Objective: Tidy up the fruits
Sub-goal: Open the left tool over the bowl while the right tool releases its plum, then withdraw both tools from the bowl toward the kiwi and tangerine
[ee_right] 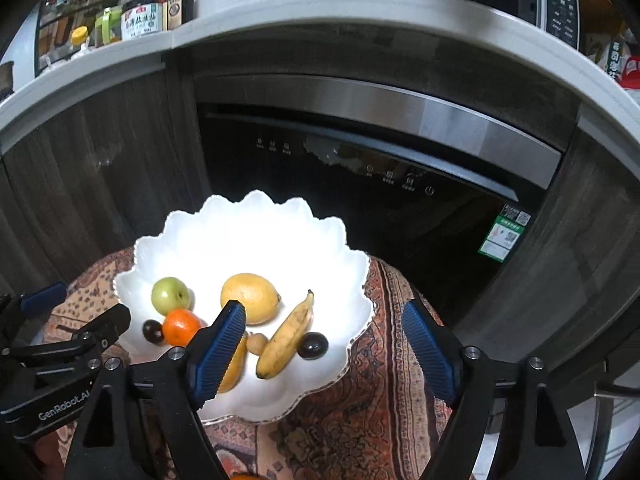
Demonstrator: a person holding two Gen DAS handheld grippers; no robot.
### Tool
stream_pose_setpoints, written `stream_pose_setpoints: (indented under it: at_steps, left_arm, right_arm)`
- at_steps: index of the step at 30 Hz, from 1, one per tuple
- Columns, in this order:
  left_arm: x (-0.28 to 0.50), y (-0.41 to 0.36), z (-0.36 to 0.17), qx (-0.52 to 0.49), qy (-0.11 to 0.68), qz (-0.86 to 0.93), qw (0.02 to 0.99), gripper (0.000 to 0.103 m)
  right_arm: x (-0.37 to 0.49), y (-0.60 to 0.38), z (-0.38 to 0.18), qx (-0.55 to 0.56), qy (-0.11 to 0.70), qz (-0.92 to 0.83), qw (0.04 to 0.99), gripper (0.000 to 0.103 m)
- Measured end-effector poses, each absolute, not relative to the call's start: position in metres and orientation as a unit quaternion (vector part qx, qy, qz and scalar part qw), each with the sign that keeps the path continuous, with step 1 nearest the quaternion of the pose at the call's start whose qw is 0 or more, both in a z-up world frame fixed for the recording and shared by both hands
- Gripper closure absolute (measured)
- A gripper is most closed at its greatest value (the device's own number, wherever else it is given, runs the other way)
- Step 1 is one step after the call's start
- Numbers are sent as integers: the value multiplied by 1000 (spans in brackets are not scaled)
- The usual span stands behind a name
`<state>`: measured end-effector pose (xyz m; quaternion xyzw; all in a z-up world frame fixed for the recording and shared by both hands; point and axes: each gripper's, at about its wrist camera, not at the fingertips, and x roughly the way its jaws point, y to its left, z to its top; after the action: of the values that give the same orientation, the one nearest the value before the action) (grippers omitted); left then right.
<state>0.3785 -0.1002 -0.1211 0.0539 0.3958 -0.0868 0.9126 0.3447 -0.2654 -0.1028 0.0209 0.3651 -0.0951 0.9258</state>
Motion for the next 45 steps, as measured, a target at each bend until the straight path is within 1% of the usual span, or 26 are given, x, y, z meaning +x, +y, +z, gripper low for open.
stream_pose_setpoints:
  at_steps: [3, 8, 11, 14, 18, 26, 37, 45]
  left_arm:
    - [369, -94, -105, 52, 383, -80, 919, 6]
    - [354, -84, -77, 48, 364, -74, 927, 4]
    - [343, -79, -61, 49, 348, -71, 934, 0]
    - [334, -77, -52, 49, 341, -70, 936, 0]
    - [322, -74, -47, 50, 335, -69, 938, 0]
    - [304, -68, -65, 58, 348, -66, 934, 0]
    - [286, -60, -121, 74, 380, -70, 919, 1]
    - [283, -63, -152, 84, 398, -77, 910, 2]
  right_arm:
    - [336, -261, -89, 19, 353, -96, 931, 21]
    - [324, -253, -62, 18, 341, -97, 935, 21]
    - [314, -251, -46, 21, 328, -100, 939, 21]
    - [304, -248, -36, 26, 320, -100, 942, 18]
    - [293, -246, -31, 28, 317, -98, 943, 18]
    - [274, -242, -52, 38, 332, -100, 937, 18]
    - [256, -232, -119, 53, 386, -86, 917, 18]
    - [249, -228, -149, 53, 410, -81, 907, 18]
